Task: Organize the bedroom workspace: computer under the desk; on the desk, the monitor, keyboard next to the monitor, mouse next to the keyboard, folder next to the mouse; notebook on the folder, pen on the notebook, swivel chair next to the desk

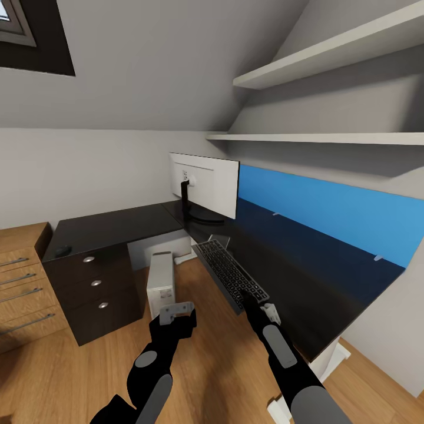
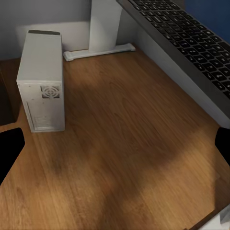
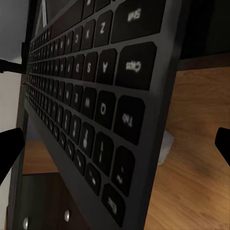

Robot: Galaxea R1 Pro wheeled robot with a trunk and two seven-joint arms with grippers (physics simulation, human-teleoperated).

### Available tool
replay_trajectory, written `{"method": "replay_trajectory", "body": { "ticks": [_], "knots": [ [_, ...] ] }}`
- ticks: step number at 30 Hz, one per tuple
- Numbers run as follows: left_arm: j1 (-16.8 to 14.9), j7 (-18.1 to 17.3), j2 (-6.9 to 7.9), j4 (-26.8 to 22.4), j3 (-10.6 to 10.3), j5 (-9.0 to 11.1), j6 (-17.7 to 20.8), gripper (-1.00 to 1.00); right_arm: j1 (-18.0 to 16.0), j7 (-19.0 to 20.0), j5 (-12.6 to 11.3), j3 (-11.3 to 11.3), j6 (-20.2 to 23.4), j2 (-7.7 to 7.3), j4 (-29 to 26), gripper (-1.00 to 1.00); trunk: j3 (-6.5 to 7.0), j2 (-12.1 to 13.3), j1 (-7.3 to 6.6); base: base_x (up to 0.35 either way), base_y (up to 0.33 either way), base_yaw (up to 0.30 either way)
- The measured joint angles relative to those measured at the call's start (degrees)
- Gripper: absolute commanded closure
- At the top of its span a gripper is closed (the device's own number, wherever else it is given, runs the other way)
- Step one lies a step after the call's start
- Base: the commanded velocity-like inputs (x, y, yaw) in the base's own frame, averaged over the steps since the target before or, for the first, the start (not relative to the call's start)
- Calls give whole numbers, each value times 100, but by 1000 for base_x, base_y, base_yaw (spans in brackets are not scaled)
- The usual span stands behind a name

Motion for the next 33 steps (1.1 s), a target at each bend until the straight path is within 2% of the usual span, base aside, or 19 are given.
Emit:
{"method": "replay_trajectory", "body": {
  "ticks": [1, 16, 28, 33],
  "knots": [
    [0, 0, 0, 0, 0, 0, 0, -100, 0, 0, 0, 0, 0, 0, -1, 100, 0, 0, 0, 0, 0, 0],
    [0, 0, 5, 0, 7, 0, 0, -100, 0, 10, 4, 1, 0, 0, -5, 100, 0, 0, 0, 0, 0, 0],
    [0, 9, 9, -9, 9, 0, -9, -100, 0, 27, 4, 3, 8, 0, -12, 100, 215, 480, -263, 0, 0, 0],
    [0, 9, 9, -8, 8, 0, -9, -100, -1, 346, 1, 12, 25, 1, -24, 100, 305, 680, -373, 0, 0, 0]
  ]
}}
